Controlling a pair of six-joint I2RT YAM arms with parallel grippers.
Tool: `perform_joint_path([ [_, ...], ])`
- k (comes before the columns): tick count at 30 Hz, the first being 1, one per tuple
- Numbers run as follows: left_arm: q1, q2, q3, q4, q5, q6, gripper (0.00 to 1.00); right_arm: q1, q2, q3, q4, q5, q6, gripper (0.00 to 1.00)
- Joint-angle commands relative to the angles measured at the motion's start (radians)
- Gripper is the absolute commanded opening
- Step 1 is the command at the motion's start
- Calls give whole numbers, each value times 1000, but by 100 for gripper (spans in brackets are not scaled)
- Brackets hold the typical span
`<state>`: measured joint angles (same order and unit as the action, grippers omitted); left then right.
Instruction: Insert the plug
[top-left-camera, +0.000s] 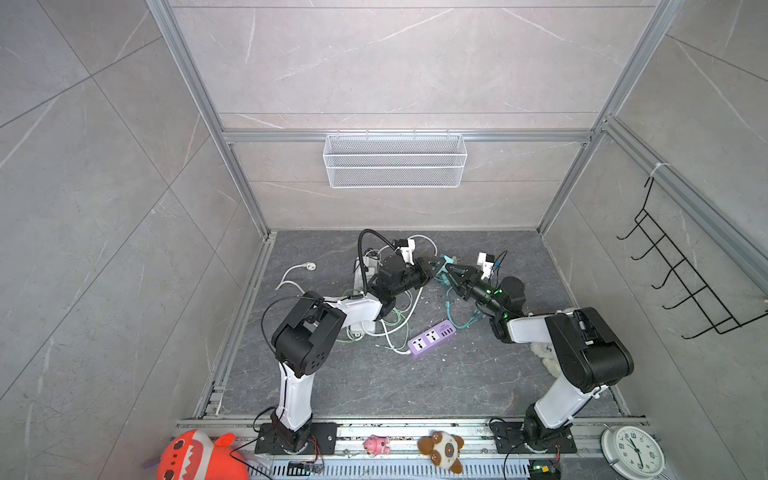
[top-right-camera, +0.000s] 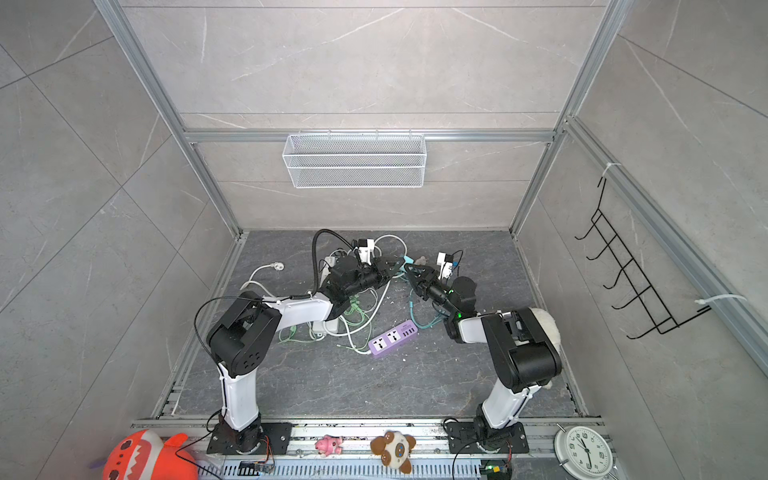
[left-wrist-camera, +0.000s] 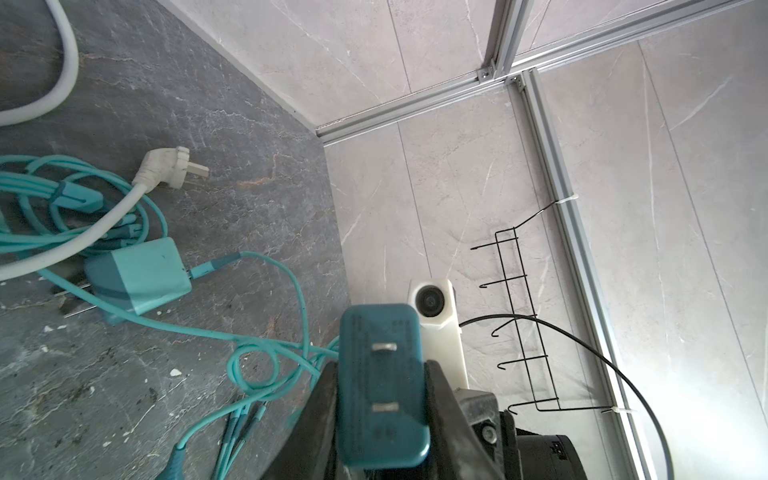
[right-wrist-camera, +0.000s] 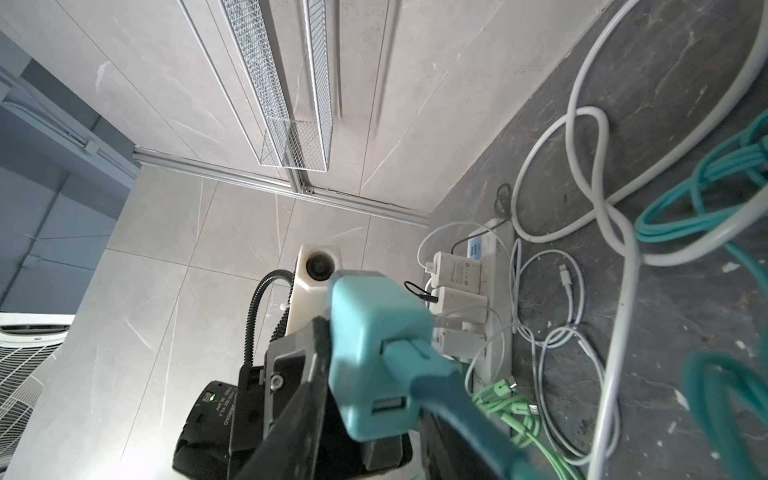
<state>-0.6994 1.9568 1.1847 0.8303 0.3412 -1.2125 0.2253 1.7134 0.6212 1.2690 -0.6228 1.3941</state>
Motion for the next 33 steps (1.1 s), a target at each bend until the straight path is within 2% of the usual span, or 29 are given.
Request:
perform_joint_path([
  [1, -5, -34, 21, 58, 55, -10, 0, 11, -2, 50, 89, -32, 19, 39],
  [4, -9, -13, 49, 48, 86, -13, 0, 28, 22, 75, 135, -45, 44, 37],
  [16, -23, 40, 116, -35, 153, -5, 0, 40, 30, 87, 165, -45, 39, 13],
  [19, -22, 42, 118, -46, 153, -2, 6, 41, 24, 76, 156, -37, 28, 10],
  [22, -21, 40, 112, -52, 149, 0, 22, 40, 10, 67, 112, -30, -1, 7],
  [24, -20, 33, 110, -65, 150, 13, 25, 41, -10, 60, 60, -24, -32, 4],
  [25, -20, 29, 112, -79, 149, 26, 31, 40, -24, 57, 27, -21, -50, 3],
  [27, -20, 19, 109, -106, 147, 50, 49, 40, -61, 49, -49, -14, -96, 2],
  [28, -18, 11, 105, -119, 141, 66, 67, 41, -91, 44, -102, -3, -127, 2],
  [29, -13, 2, 100, -132, 134, 85, 77, 39, -126, 33, -166, 15, -161, 1],
  [31, -6, -15, 92, -161, 126, 117, 78, 40, -201, 32, -325, 37, -251, 1],
  [32, -1, -25, 85, -171, 116, 129, 85, 39, -246, 36, -429, 57, -297, 0],
  [33, 8, -36, 77, -181, 108, 143, 98, 39, -283, 39, -529, 84, -333, 0],
])
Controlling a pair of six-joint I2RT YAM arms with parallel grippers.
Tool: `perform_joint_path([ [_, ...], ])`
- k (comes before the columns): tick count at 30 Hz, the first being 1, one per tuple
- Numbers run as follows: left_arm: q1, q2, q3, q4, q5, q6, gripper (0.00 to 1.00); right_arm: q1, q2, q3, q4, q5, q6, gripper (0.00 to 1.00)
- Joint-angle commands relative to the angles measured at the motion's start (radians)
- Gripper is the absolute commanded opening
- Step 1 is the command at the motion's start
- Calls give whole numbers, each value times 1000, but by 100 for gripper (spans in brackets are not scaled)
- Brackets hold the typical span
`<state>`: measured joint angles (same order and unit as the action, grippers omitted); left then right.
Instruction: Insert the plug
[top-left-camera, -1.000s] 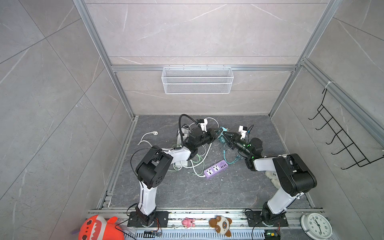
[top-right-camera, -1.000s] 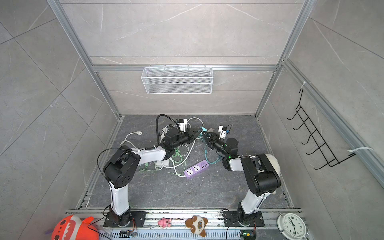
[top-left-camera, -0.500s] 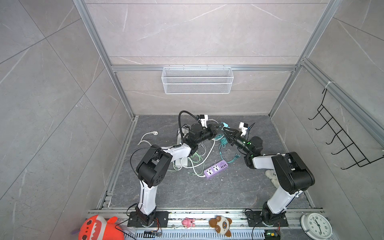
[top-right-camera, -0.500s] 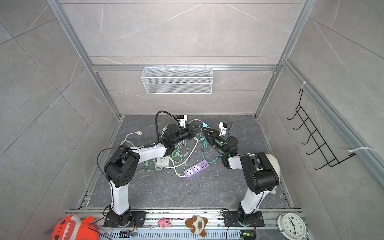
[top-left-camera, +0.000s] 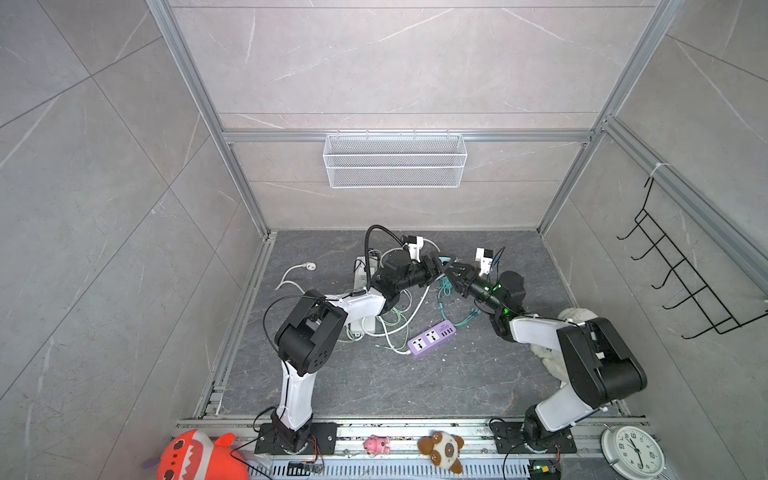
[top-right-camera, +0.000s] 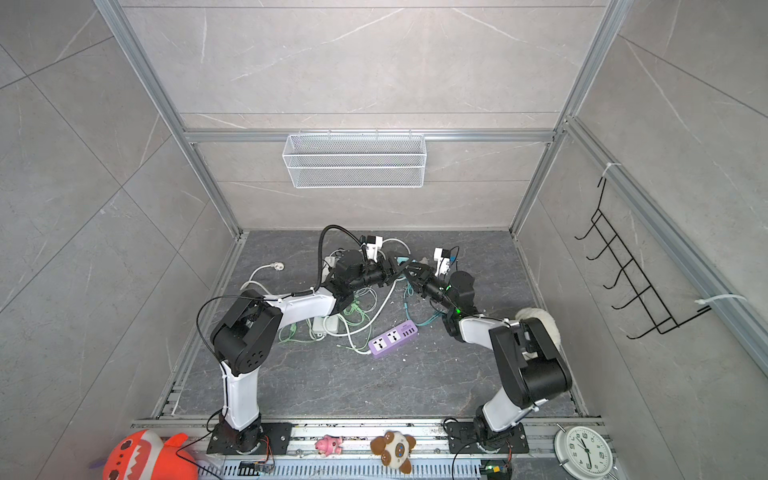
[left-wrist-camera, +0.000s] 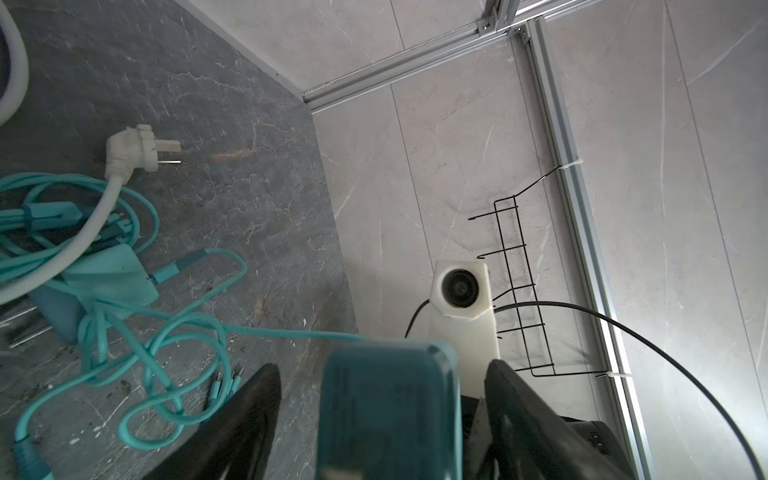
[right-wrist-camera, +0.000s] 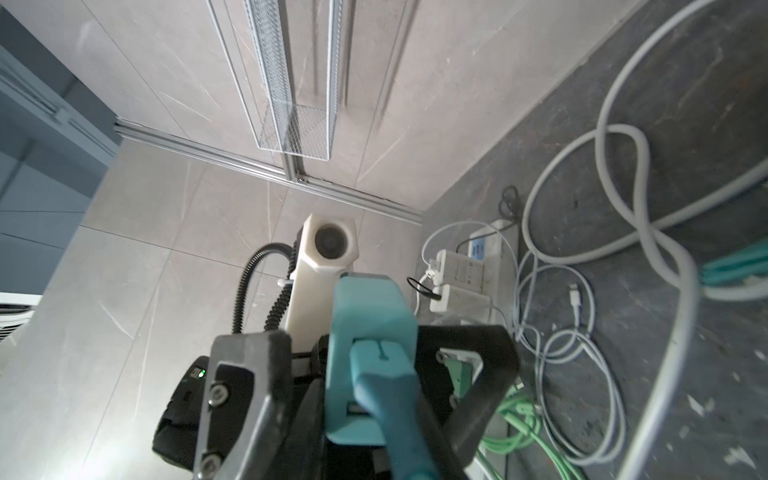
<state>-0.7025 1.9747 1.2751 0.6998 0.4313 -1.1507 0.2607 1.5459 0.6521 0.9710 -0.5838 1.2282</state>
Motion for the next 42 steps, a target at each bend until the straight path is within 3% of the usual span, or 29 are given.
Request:
perform_joint_path([
  [1, 25, -71, -21, -80, 7, 105, 100, 3, -163, 18, -373, 80, -204, 0],
  [6, 77, -226, -103, -305, -108, 294, 100, 2, -359, 75, -891, 259, -414, 0],
  [9, 72, -314, -144, -496, -191, 435, 97, -7, -416, 110, -1082, 307, -477, 0],
  [15, -27, -367, -192, -845, -318, 619, 75, -6, -459, 169, -1394, 255, -578, 0],
  [21, -142, -289, -210, -877, -265, 666, 60, -3, -484, 171, -1584, 178, -657, 0],
  [27, -156, -269, -256, -897, -274, 627, 58, 32, -481, 149, -1713, 158, -685, 0],
  [34, -160, -210, -288, -855, -273, 611, 58, 122, -412, 71, -1673, 202, -651, 0],
  [42, -179, -135, -316, -679, -91, 534, 54, 139, -281, 108, -1582, 273, -643, 0],
])
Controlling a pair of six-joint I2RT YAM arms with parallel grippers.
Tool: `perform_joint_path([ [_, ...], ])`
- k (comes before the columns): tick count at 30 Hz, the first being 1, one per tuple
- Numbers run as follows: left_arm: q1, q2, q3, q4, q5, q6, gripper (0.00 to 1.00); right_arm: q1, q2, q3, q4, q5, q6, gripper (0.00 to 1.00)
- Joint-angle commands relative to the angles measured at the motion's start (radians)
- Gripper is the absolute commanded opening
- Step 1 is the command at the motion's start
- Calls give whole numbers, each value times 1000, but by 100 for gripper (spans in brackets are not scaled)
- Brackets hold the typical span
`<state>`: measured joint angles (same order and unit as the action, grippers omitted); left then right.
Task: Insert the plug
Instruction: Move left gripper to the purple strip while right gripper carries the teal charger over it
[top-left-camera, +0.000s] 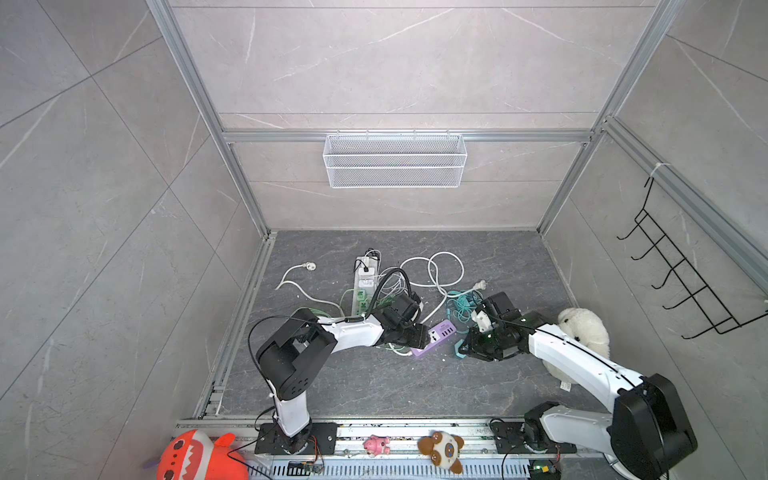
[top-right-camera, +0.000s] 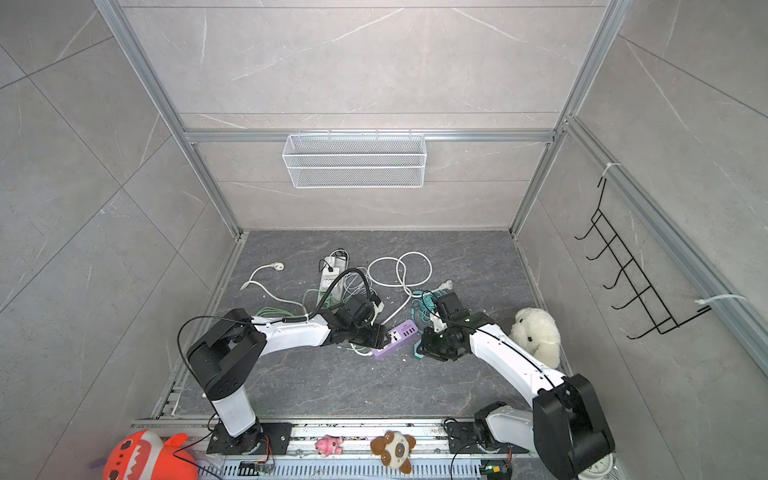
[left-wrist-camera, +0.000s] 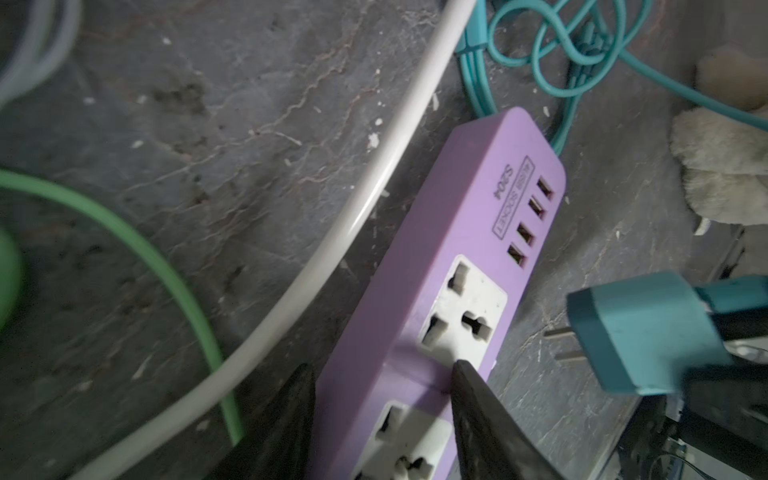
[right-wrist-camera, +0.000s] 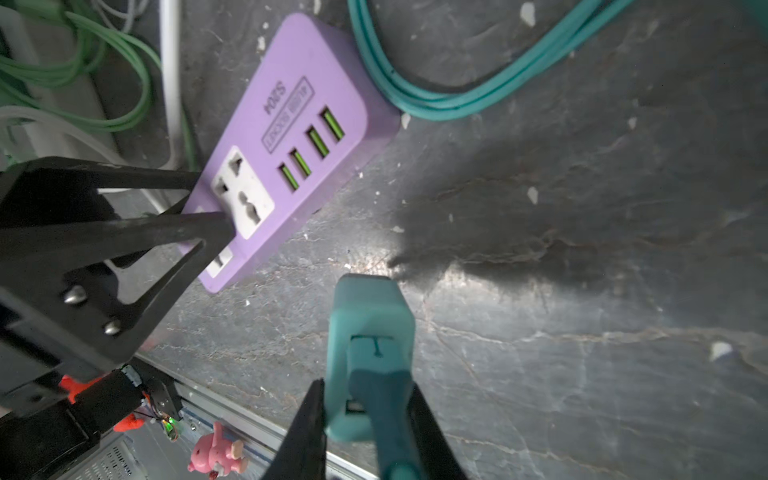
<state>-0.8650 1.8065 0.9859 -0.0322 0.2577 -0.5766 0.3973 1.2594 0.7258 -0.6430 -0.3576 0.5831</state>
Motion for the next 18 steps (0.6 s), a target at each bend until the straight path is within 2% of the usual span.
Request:
perform_joint_path([
  [1, -21, 35, -32, 77, 104, -53, 54, 0, 5, 49, 25, 50, -1, 0],
  [4, -37, 52, -40, 150, 169, -96, 54, -10, 12, 115, -36, 74, -33, 0],
  [11, -56, 57, -45, 241, 317, -109, 54, -23, 15, 197, -83, 78, -56, 0],
  [12, -53, 44, -51, 230, 306, -111, 55, -22, 17, 199, -85, 79, -54, 0],
  [15, -36, -18, -63, 170, 242, -88, 69, -11, -4, 170, -86, 104, -15, 0],
  [18, -12, -64, -31, 72, 183, -28, 70, 39, -53, 150, -111, 170, 58, 0],
])
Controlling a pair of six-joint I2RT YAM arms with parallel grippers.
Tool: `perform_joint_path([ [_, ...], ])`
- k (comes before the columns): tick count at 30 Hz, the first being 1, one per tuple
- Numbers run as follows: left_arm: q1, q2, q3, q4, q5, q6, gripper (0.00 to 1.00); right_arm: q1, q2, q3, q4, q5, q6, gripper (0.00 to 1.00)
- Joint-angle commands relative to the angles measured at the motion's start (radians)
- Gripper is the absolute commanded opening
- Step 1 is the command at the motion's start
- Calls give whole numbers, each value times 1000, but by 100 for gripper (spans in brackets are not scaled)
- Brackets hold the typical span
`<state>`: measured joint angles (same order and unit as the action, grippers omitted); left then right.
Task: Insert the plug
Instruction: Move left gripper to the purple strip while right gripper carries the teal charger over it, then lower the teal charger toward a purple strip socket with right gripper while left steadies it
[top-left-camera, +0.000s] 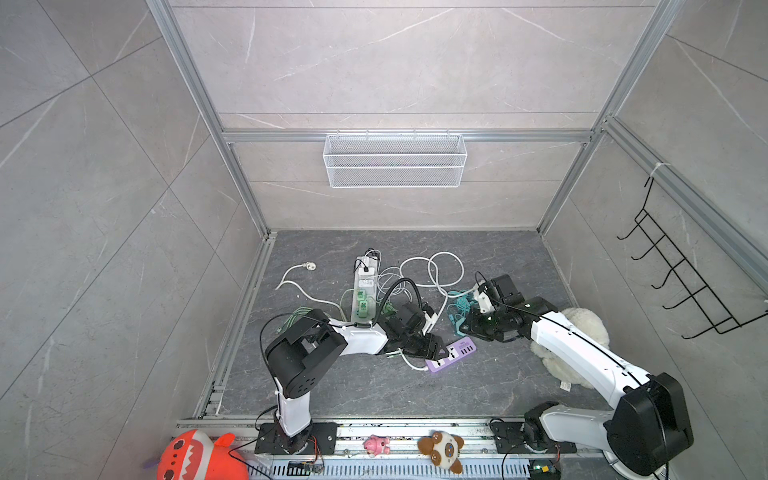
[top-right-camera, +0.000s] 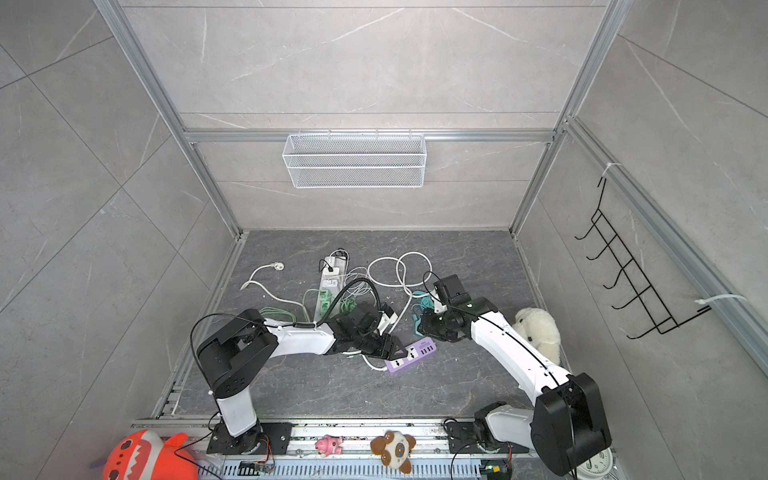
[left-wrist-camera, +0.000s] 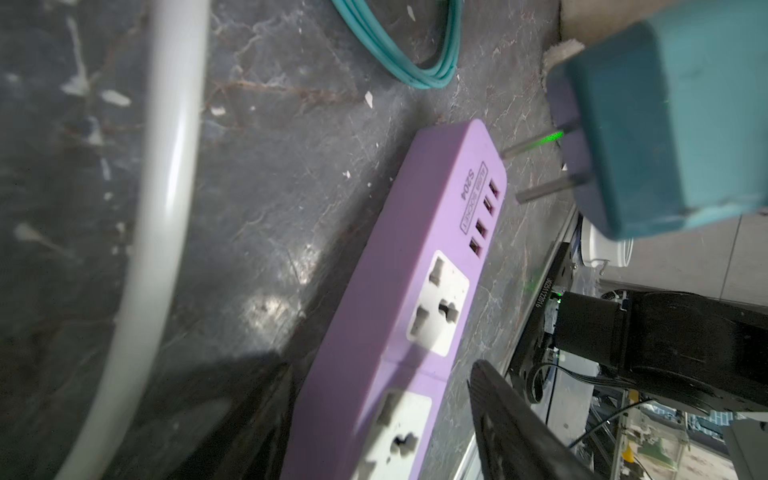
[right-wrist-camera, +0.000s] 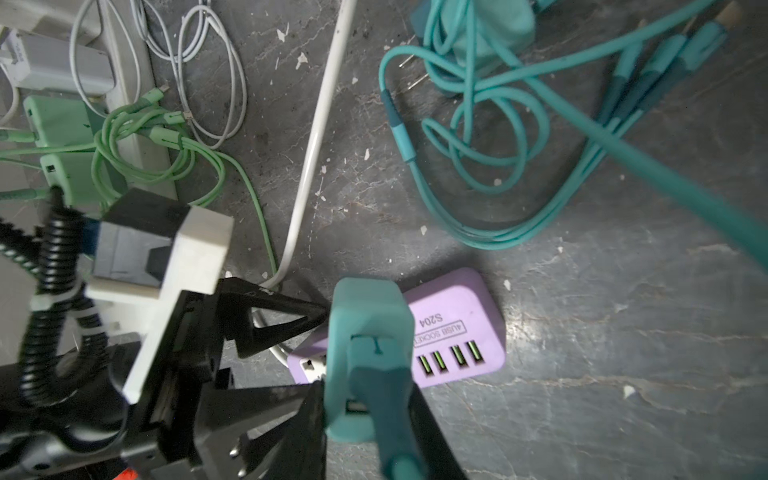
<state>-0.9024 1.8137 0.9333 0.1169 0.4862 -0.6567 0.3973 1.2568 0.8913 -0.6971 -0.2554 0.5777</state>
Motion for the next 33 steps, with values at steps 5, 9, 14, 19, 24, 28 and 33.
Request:
perform_joint_path([
  [5, 65, -104, 21, -106, -104, 78, 64, 166, -137, -49, -105, 225, 264, 0],
  [9, 83, -113, -14, -102, -122, 80, 53, 249, -152, -61, -116, 308, 396, 0],
  [14, 82, -103, -42, -77, -144, 98, 40, 358, -63, -37, -123, 388, 549, 0],
  [19, 79, -58, -37, -75, -134, 136, 33, 421, -8, 1, -134, 430, 624, 0],
  [24, 52, -45, -58, -80, -107, 149, 29, 436, -41, -28, -183, 437, 657, 0],
  [28, 32, 2, -41, -81, -98, 151, 28, 438, -99, -56, -239, 459, 665, 0],
  [33, 26, 30, -17, -81, -82, 147, 27, 436, -159, -76, -303, 492, 668, 0],
])
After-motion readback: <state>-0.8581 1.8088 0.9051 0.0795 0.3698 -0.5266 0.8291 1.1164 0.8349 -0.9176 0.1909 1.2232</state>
